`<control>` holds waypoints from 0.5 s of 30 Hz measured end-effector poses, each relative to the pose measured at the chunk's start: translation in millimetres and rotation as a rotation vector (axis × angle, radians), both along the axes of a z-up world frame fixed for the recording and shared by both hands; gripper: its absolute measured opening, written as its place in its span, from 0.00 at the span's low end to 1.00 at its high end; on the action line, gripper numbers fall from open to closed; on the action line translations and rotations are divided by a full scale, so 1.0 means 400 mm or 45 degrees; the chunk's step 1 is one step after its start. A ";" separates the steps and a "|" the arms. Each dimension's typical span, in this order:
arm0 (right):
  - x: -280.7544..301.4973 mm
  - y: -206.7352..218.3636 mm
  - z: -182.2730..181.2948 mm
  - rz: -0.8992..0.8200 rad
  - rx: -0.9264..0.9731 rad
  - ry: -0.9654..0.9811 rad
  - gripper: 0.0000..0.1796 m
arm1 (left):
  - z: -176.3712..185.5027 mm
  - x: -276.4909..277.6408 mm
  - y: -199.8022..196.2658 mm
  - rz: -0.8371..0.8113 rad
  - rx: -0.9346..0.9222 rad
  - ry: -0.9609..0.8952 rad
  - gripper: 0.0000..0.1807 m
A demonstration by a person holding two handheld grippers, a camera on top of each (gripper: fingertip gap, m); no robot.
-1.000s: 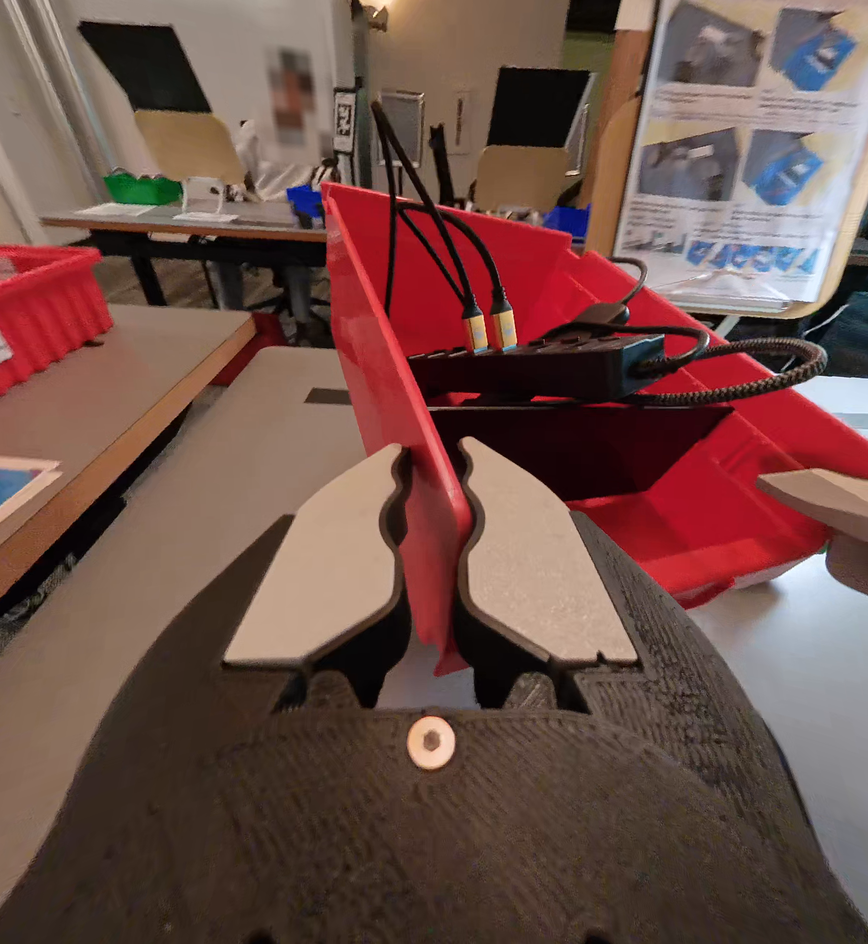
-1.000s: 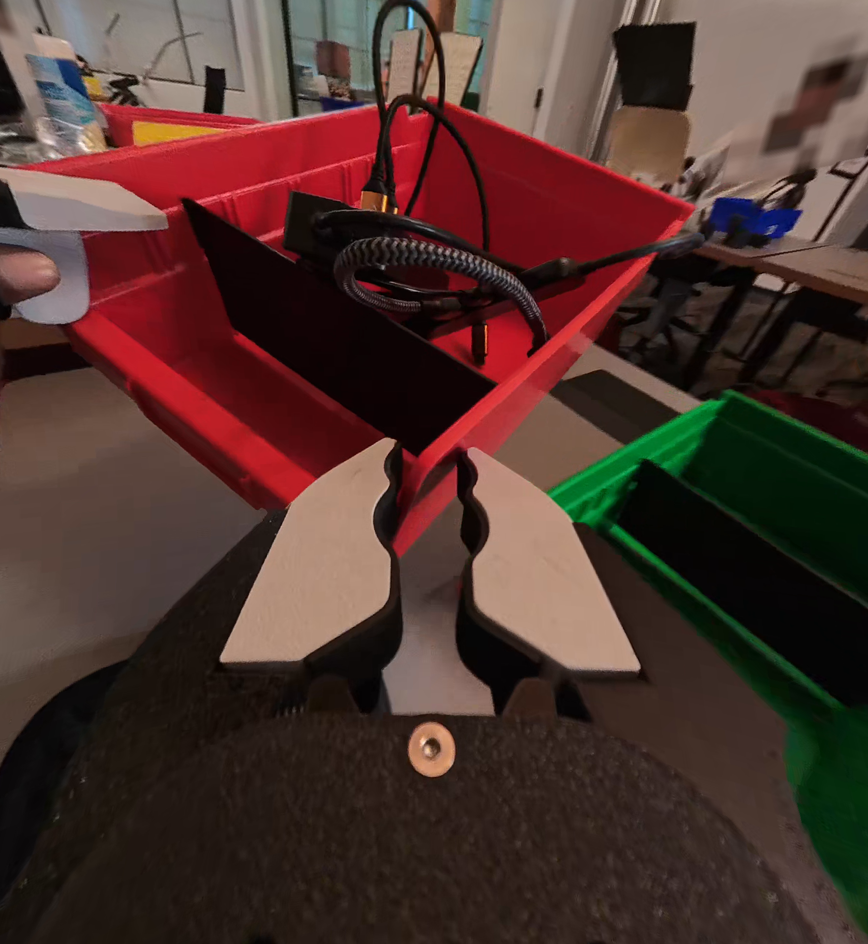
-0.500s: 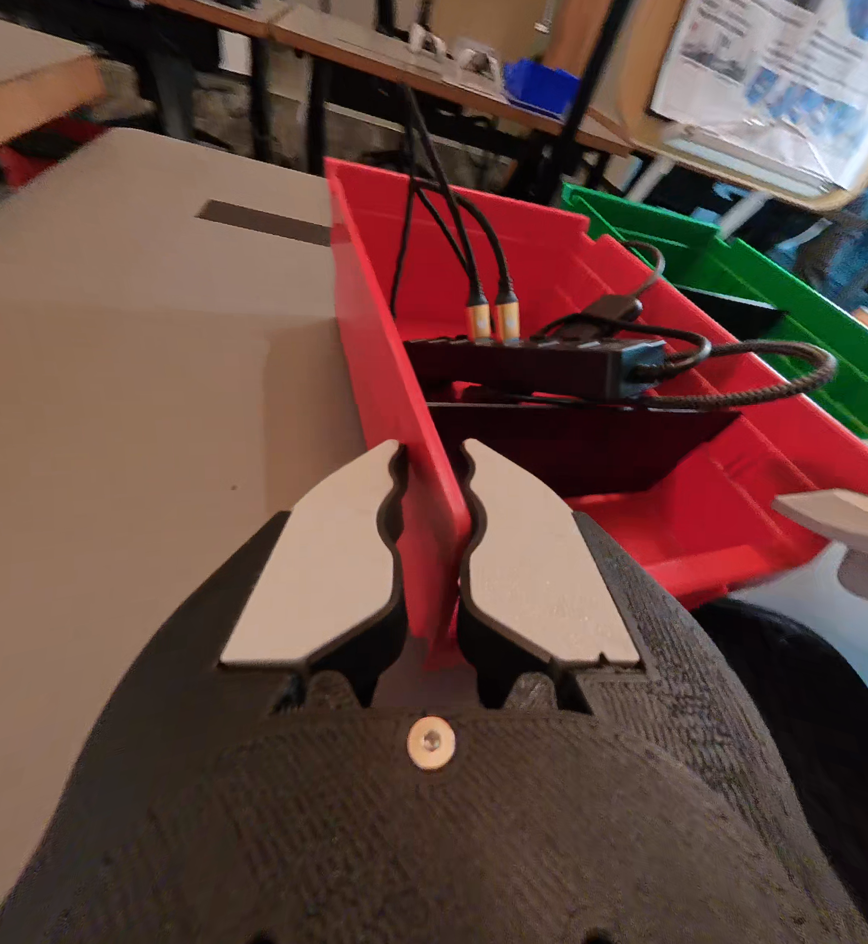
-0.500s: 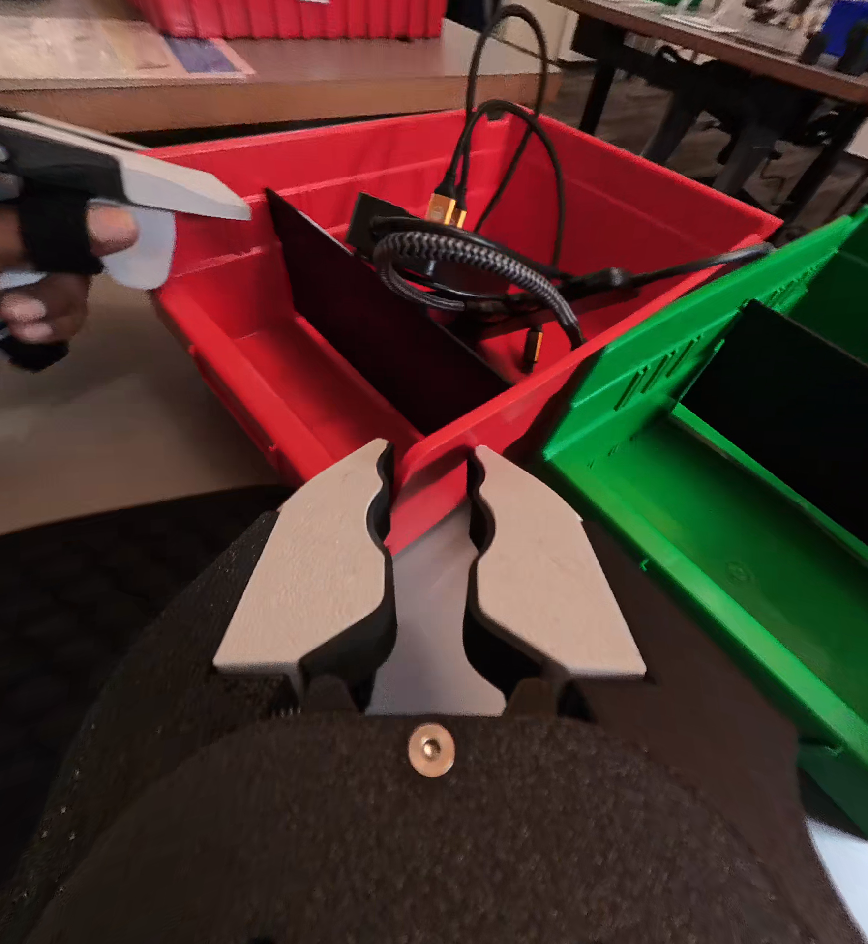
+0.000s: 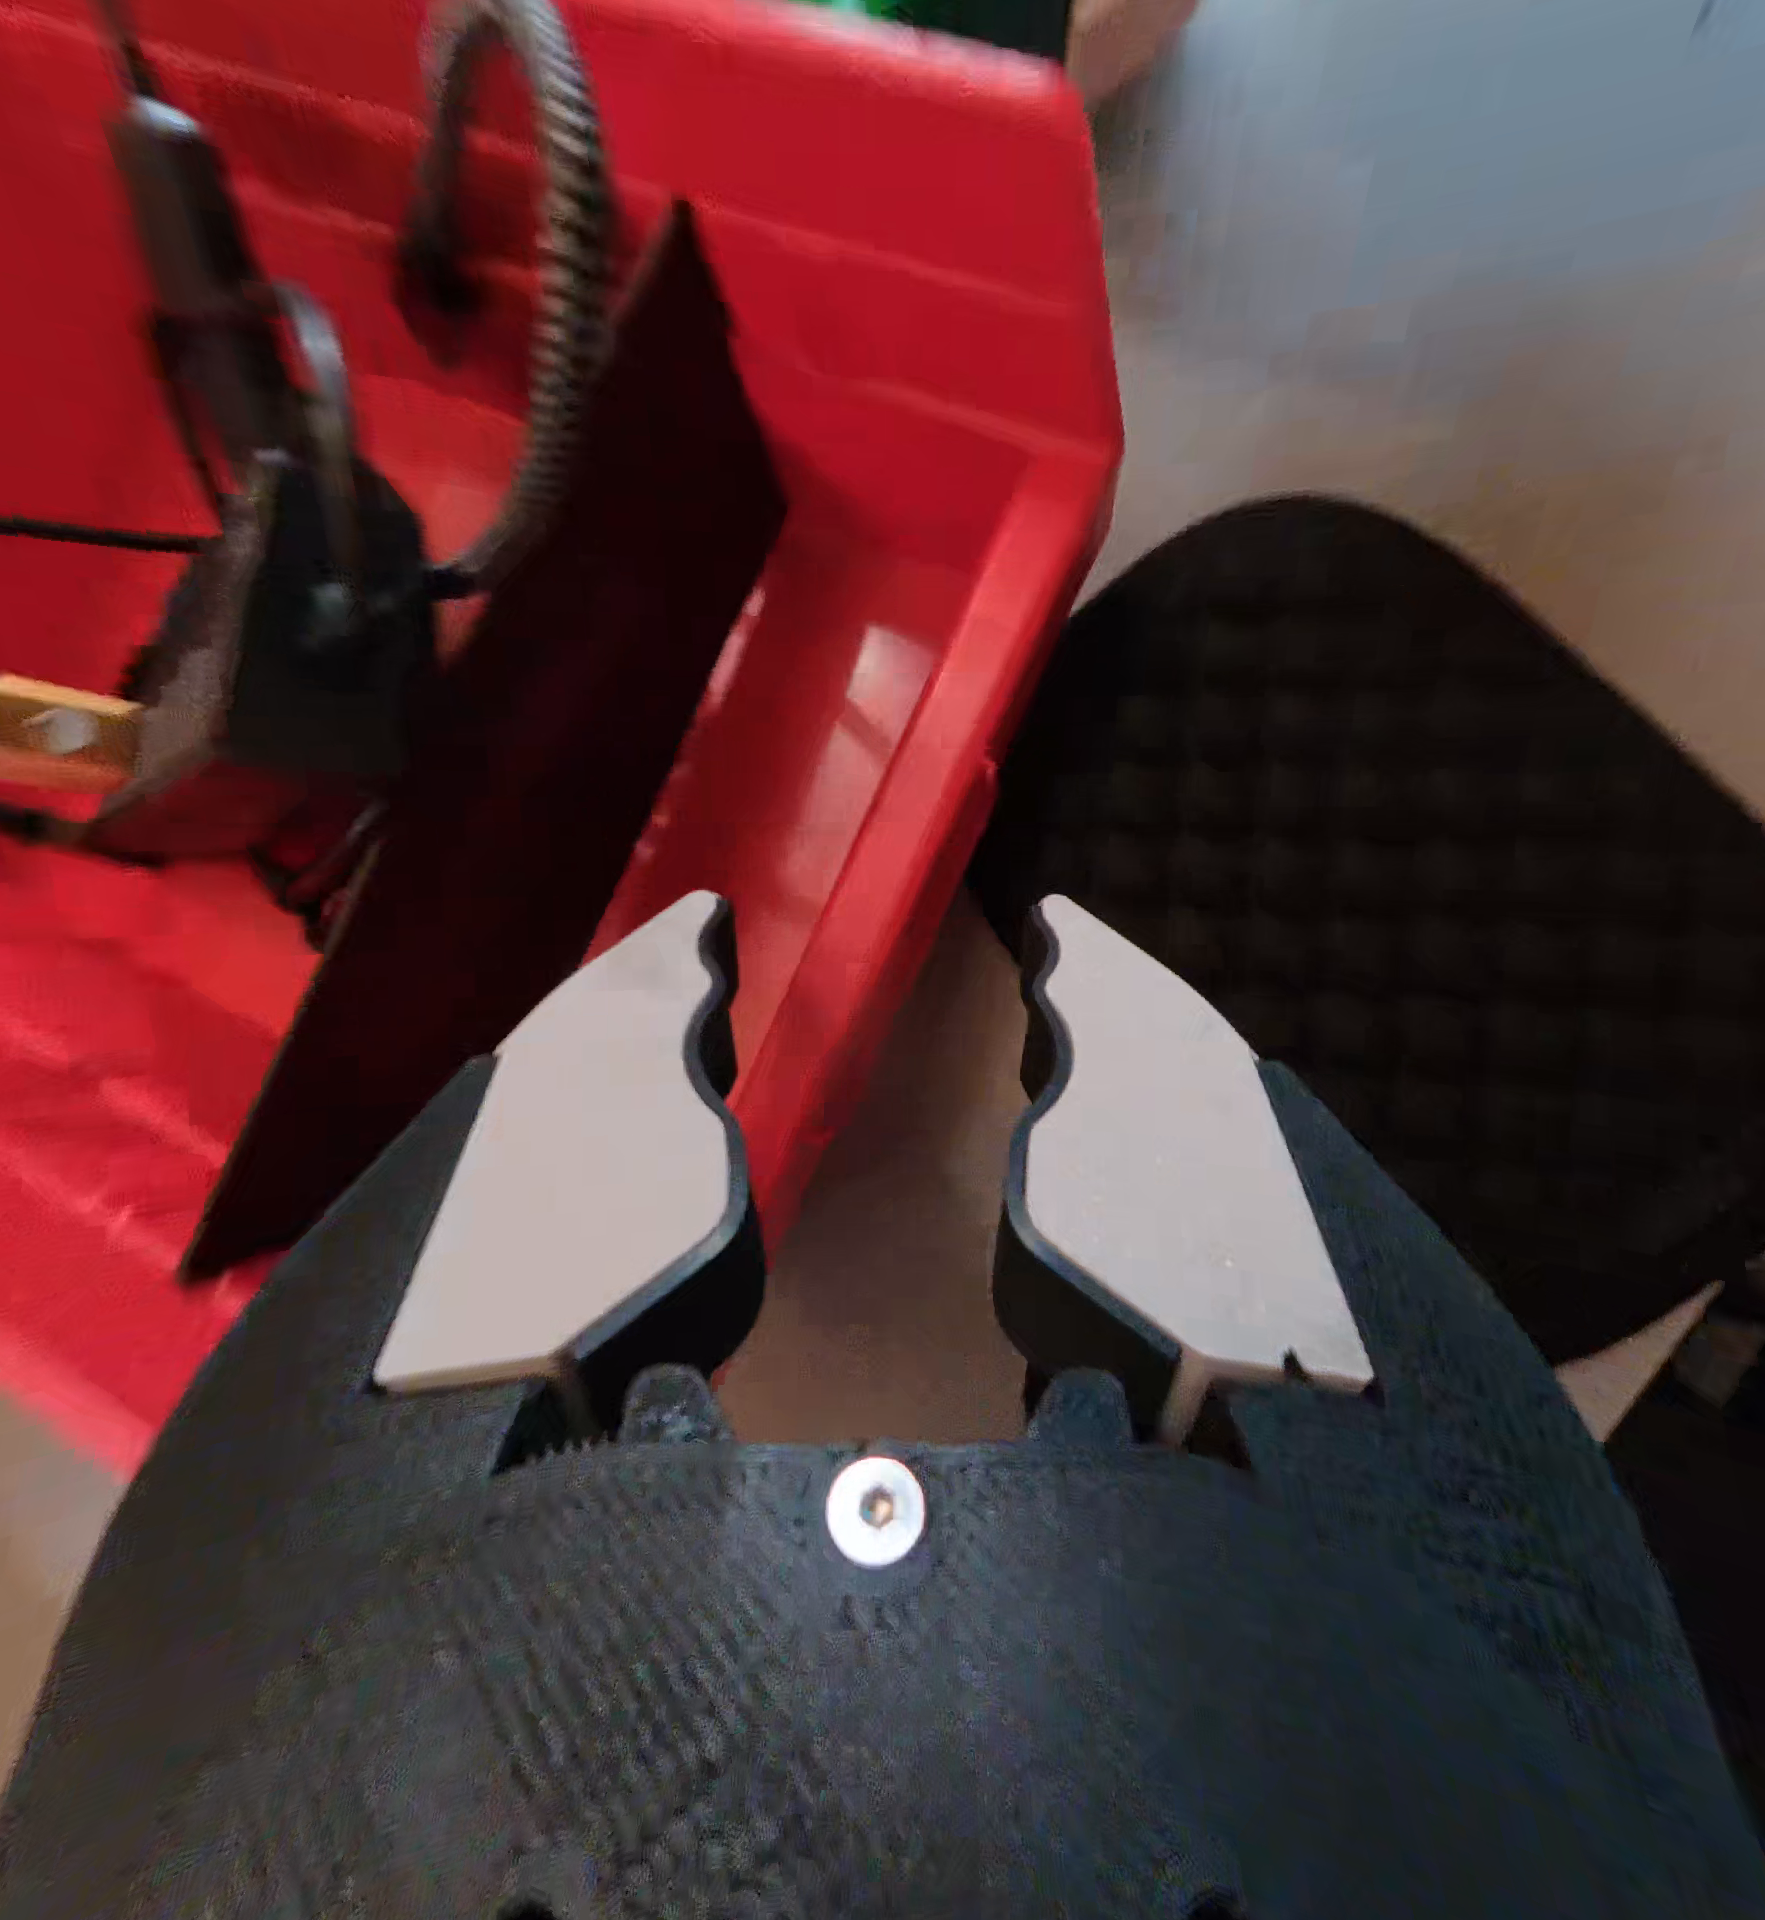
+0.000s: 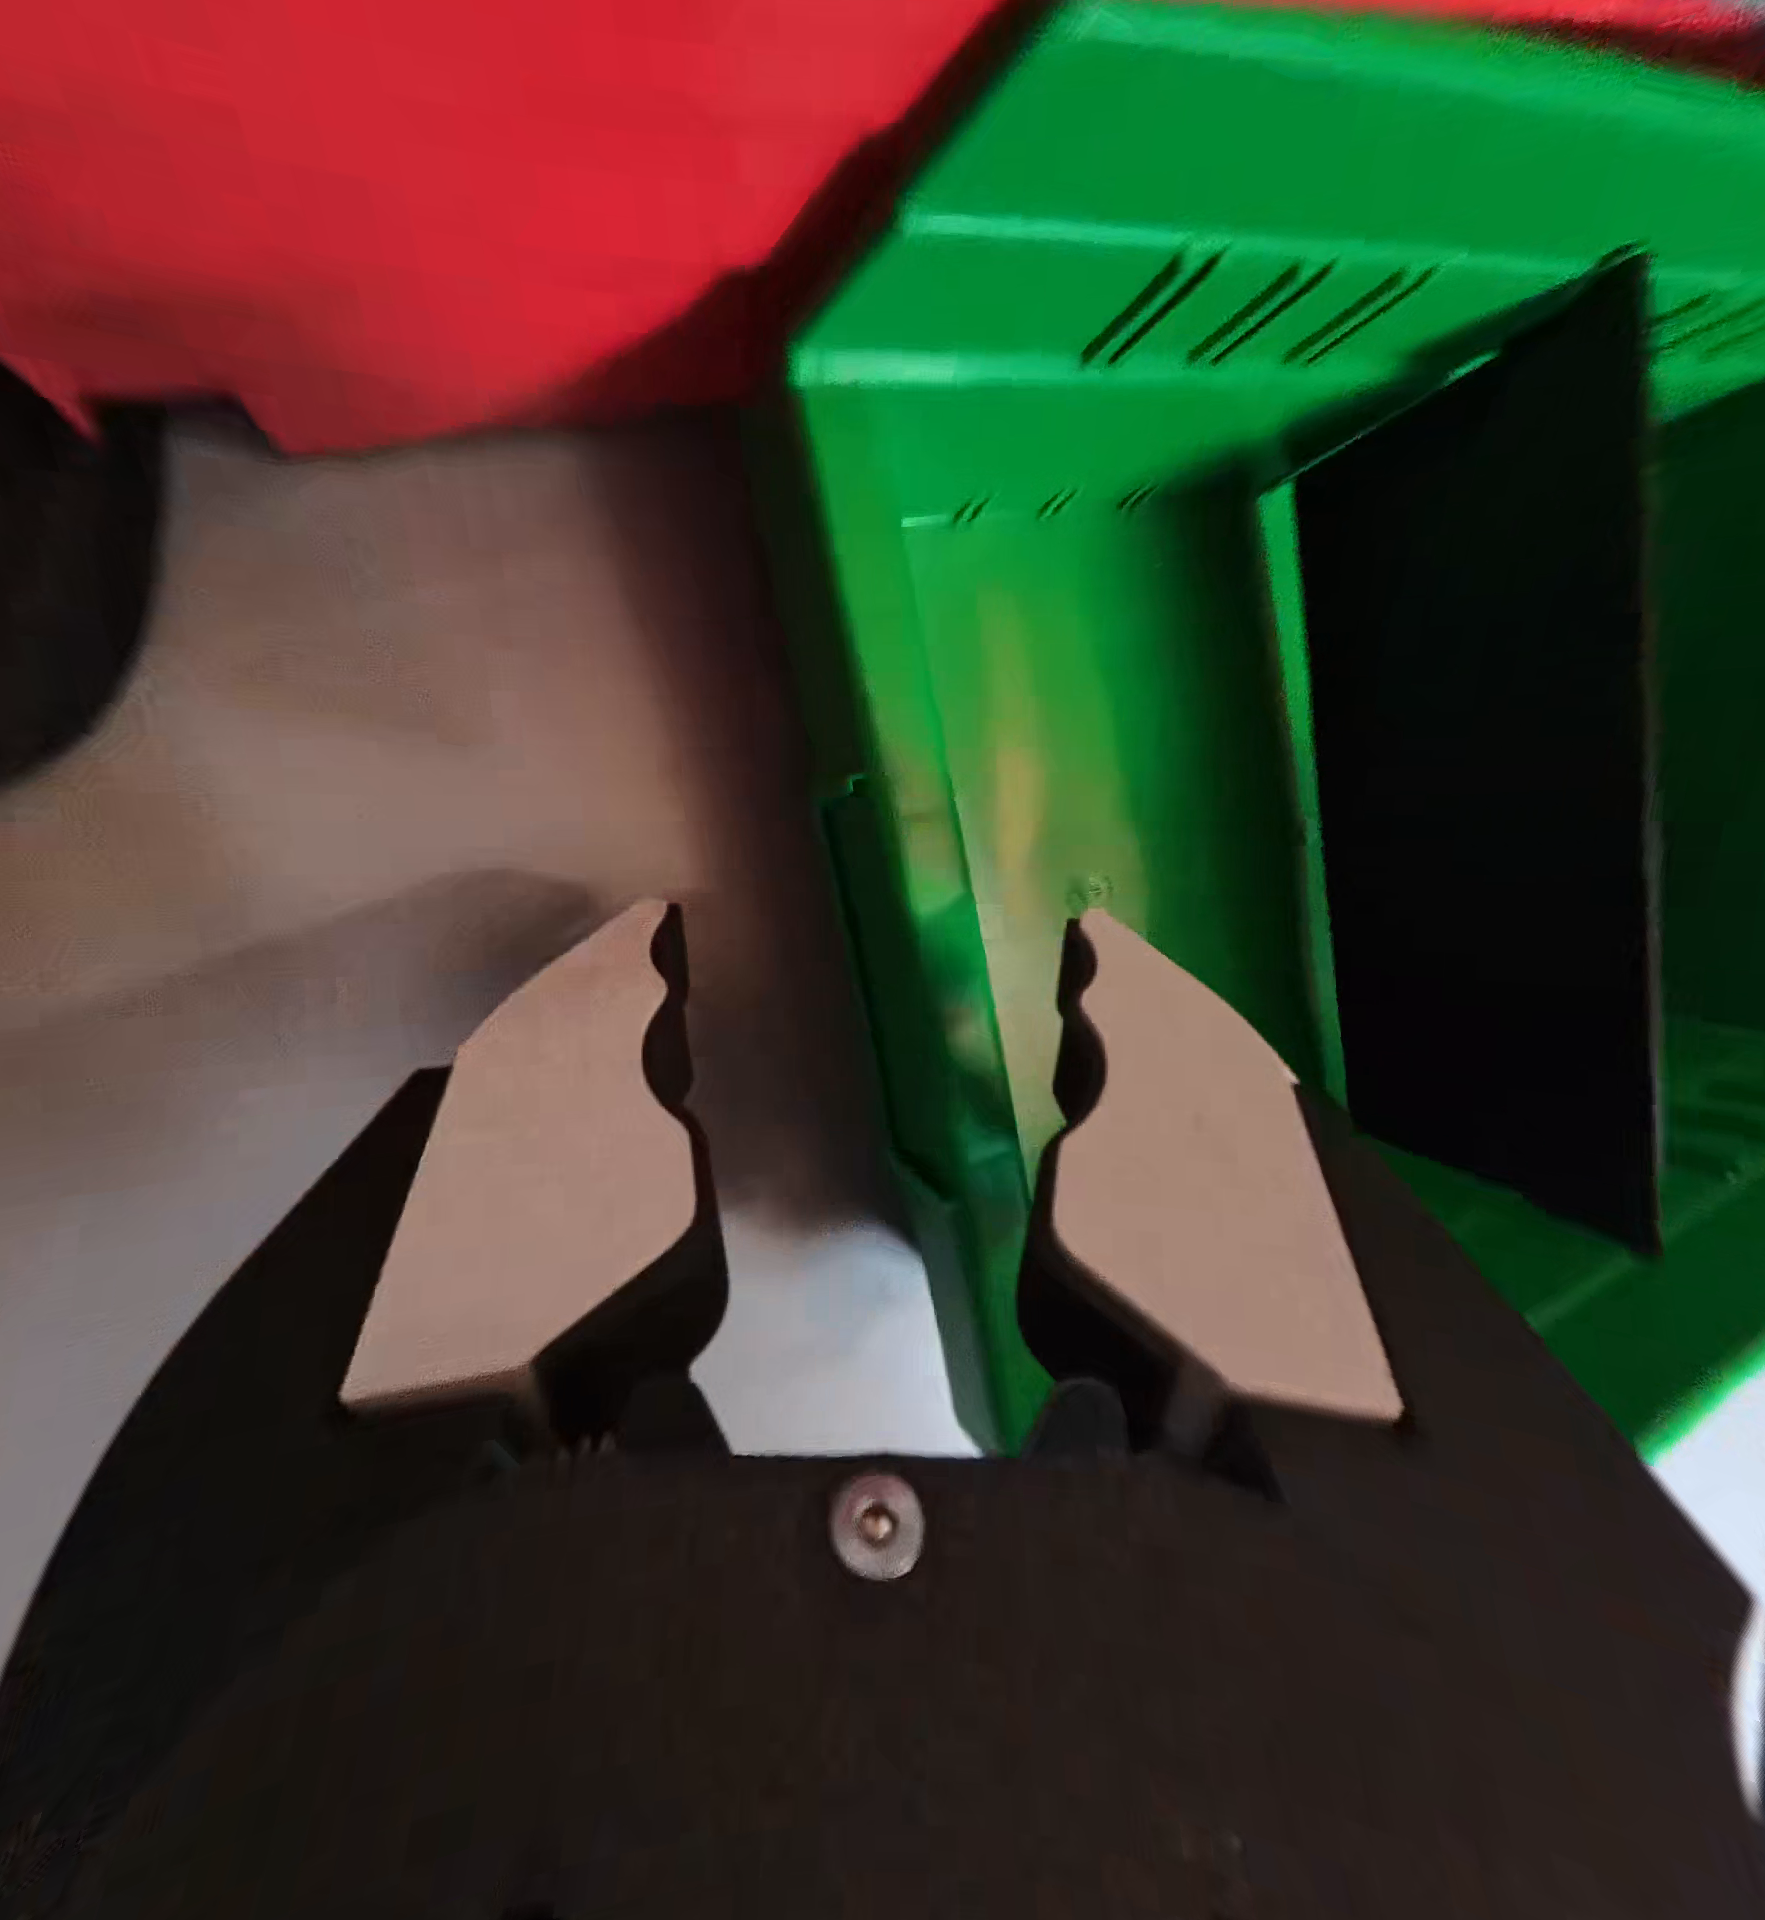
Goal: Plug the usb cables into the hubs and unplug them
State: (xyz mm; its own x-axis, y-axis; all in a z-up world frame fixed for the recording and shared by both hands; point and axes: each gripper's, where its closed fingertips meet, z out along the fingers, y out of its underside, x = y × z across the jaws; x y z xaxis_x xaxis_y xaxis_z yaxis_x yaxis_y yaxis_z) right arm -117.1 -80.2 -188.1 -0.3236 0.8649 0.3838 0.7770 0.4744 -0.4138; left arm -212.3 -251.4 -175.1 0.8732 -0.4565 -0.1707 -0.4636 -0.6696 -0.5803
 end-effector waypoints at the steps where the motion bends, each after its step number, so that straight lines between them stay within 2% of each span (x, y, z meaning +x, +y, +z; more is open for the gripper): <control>1: -0.004 0.006 -0.021 0.010 0.017 -0.062 0.38 | -0.026 0.000 0.010 -0.026 -0.063 0.038 0.29; 2: -0.005 0.014 -0.040 0.014 0.030 -0.110 0.35 | -0.050 -0.002 0.015 -0.053 -0.130 0.068 0.29; 3: -0.004 0.024 -0.055 0.012 0.042 -0.141 0.28 | -0.070 -0.003 0.019 -0.079 -0.191 0.092 0.29; 4: -0.005 0.042 -0.061 -0.006 0.072 -0.135 0.21 | -0.084 -0.005 0.023 -0.108 -0.239 0.110 0.26; 5: -0.002 0.051 -0.062 -0.011 0.067 -0.115 0.20 | -0.092 -0.001 0.025 -0.147 -0.280 0.102 0.21; 9: 0.066 0.045 -0.055 -0.048 -0.036 -0.050 0.20 | -0.094 -0.001 0.042 -0.171 -0.283 0.103 0.19; 15: 0.263 0.101 -0.057 -0.223 0.024 0.012 0.18 | -0.090 0.005 0.069 -0.180 -0.173 0.177 0.17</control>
State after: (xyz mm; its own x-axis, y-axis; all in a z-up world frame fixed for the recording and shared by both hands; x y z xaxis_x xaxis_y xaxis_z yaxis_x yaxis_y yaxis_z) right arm -12.1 -40.0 -210.7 -0.1654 0.9001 0.4030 0.8446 0.3402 -0.4133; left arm -210.3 -223.8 -211.1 0.7714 -0.5993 -0.2138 -0.6273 -0.6600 -0.4134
